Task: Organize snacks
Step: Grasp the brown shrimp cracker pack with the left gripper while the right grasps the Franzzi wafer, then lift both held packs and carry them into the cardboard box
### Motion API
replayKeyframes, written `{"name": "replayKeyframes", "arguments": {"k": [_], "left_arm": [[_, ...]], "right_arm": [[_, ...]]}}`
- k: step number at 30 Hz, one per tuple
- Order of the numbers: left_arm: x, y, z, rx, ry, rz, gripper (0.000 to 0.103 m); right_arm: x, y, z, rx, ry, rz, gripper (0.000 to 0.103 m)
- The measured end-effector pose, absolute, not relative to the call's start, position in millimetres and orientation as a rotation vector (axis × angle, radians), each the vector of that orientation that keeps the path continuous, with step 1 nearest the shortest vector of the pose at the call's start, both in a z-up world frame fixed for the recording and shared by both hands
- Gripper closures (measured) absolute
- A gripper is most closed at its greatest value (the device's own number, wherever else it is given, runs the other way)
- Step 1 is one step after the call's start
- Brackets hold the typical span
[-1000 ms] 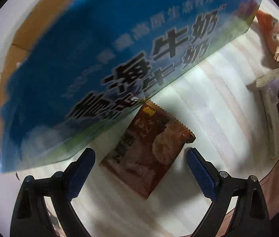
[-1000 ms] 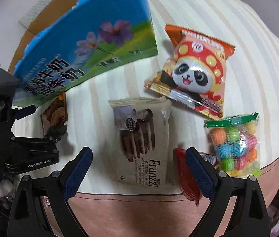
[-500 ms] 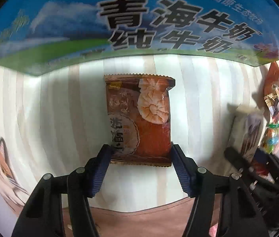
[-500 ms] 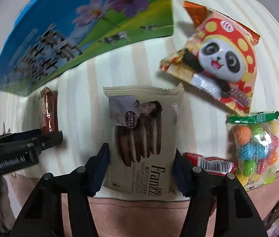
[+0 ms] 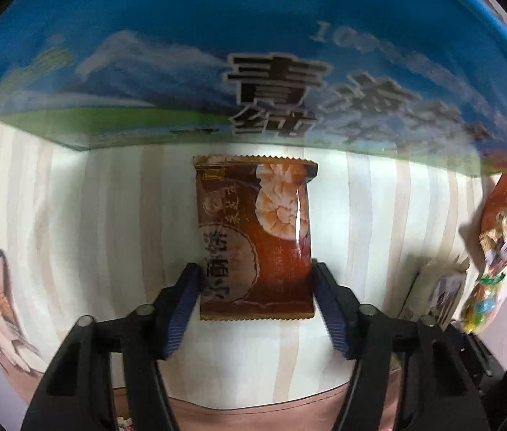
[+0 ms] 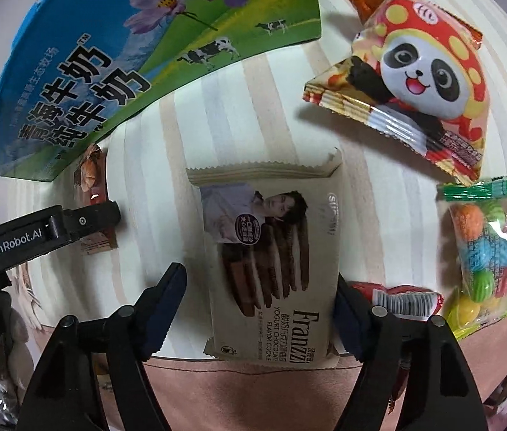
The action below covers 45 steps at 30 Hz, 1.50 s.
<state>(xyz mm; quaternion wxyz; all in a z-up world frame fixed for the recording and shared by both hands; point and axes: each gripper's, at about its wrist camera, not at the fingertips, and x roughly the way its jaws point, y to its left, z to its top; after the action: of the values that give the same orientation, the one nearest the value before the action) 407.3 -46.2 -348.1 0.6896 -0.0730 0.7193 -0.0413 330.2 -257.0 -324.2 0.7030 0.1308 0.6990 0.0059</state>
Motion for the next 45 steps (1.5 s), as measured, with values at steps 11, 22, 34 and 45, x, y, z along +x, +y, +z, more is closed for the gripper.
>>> {"name": "replayKeyframes", "arguments": {"k": [11,22,34,45], "left_arm": [[276,-36,-361,-0.187,1.703,-0.092,0.043],[278,-33,-393,-0.295,1.745,-0.062,0.022],[274,-23,-356,-0.155,1.644,-0.015,0.047],[259,-53,-344,-0.139,1.616,-0.028,0.049]], "right_arm": [[244,-241,-324,0.217,1.616,0.131,0.042],[226,-241,-338,0.267,1.673,0.142,0.031],[234,-233,-338,0.188,1.661,0.100,0.031],[225,-206,-348,0.110,1.620,0.087,0.042]]}}
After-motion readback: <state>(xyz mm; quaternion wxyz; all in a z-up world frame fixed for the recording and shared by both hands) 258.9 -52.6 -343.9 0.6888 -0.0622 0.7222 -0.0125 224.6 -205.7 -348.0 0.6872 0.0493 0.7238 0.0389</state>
